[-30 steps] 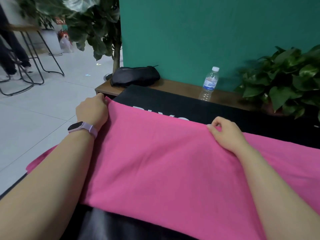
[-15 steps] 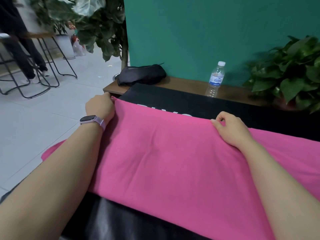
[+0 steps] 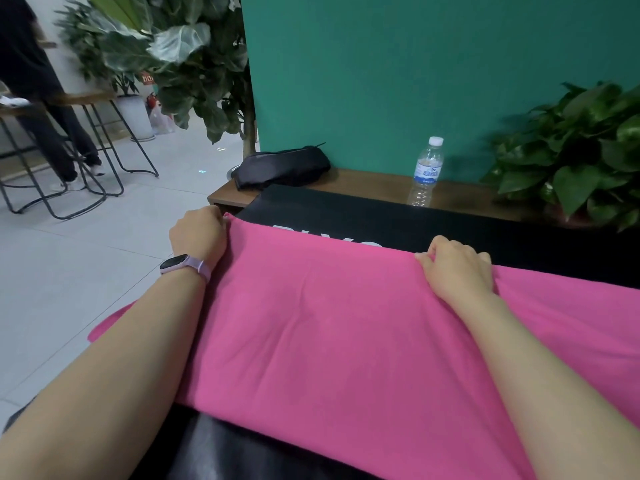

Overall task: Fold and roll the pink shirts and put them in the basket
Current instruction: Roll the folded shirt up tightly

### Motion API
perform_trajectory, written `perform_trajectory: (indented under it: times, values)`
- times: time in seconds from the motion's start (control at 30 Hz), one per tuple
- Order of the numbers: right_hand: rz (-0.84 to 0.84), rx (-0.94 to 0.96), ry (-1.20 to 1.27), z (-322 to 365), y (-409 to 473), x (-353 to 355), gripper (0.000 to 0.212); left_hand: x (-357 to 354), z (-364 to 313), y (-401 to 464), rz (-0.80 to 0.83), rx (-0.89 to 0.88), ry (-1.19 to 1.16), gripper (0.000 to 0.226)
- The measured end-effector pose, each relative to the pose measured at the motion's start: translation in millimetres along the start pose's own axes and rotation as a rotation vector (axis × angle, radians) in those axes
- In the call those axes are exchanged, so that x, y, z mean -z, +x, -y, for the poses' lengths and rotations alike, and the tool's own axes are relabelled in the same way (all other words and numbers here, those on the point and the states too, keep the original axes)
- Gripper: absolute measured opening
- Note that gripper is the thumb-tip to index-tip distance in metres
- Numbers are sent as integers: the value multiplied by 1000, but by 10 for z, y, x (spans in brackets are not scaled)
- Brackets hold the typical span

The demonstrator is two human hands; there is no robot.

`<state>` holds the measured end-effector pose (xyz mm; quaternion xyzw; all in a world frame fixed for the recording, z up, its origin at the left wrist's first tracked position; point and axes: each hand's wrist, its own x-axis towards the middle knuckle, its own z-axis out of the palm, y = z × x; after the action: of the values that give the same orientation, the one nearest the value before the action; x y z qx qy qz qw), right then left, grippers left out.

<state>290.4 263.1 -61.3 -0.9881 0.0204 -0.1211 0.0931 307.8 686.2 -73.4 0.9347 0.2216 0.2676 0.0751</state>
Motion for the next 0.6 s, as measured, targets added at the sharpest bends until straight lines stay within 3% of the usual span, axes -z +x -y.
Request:
perform_trajectory:
  times: [0.17,0.23,0.3,0.37,0.43,0.5,0.6]
  values:
    - [-39,-10,15,0,-24,9,26,-43,20,8,121,69,-50,25]
    - [-61,-20,36,-4,-25,9,27,77,-54,-34,94,67,-29,25]
    - [-63,-24,56,-3,-27,-1,27,314,-200,-98,-7,-37,-12,23]
    - [-63,-18,58,9,-22,1,26,594,-484,-239,7,-289,-90,22]
    - [-72,-11,51,22,-24,9,25,800,-889,-562,221,-575,-248,35]
    - [-100,11,25,43,-26,-3,23,835,-1268,-1008,511,-753,-399,55]
    - [-123,35,20,59,-32,-10,20,651,-1503,-1409,757,-919,-306,64]
